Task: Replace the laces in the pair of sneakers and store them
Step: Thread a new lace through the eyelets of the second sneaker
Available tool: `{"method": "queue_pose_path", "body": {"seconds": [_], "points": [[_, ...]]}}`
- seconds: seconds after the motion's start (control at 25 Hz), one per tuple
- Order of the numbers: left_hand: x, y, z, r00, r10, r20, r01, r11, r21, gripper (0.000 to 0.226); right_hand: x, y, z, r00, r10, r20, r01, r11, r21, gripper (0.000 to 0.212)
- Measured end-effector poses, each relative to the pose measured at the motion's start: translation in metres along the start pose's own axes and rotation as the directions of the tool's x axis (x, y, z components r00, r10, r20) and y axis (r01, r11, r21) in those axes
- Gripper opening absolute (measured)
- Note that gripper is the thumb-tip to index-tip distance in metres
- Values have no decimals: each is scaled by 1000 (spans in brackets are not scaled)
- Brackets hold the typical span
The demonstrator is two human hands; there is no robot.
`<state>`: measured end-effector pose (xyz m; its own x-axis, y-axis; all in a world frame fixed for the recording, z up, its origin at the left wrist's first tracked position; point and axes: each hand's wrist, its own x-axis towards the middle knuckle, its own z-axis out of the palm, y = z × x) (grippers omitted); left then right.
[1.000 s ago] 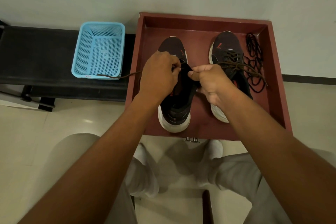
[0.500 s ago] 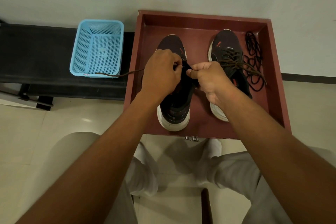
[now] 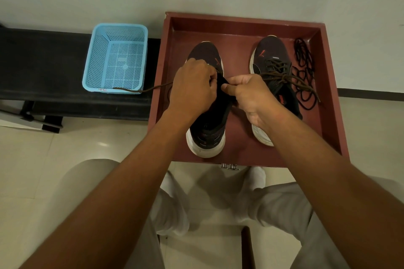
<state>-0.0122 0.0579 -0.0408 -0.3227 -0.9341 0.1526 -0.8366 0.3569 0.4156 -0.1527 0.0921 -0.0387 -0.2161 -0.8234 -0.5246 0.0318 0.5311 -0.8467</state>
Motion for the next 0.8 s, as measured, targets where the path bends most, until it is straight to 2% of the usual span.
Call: {"method": "queue_pose_path", "body": {"seconds": [0.2,0.32,0.4,0.64,0.72,0.8], "points": [[2,2,0,1000,-2,7,2,1000,-22,15,-1,-2,0,999,5,37,-4,1000,-16,18],[2,-3,-1,999,-47,6,48,996,-79,14,0,-5,-5,996,68,57,-72,995,66,20],[2,-5,-1,997,-77,-2,76,988,-134,14,2,-4,-4,999,30,32,-31,999,34,15],[0,-13,2,987,-155,42,161,964,-213,26,10,0,2,980,-179,-81,152,952,-265,13],[0,-15,0,985,-163,59,172,961,-217,30,9,-5,-6,967,-243,-78,184,876,-446,17],[0,-16,-2,985,-163,63,173,956,-235,32,5,-12,-17,952,-303,-51,207,754,-623,21]]}}
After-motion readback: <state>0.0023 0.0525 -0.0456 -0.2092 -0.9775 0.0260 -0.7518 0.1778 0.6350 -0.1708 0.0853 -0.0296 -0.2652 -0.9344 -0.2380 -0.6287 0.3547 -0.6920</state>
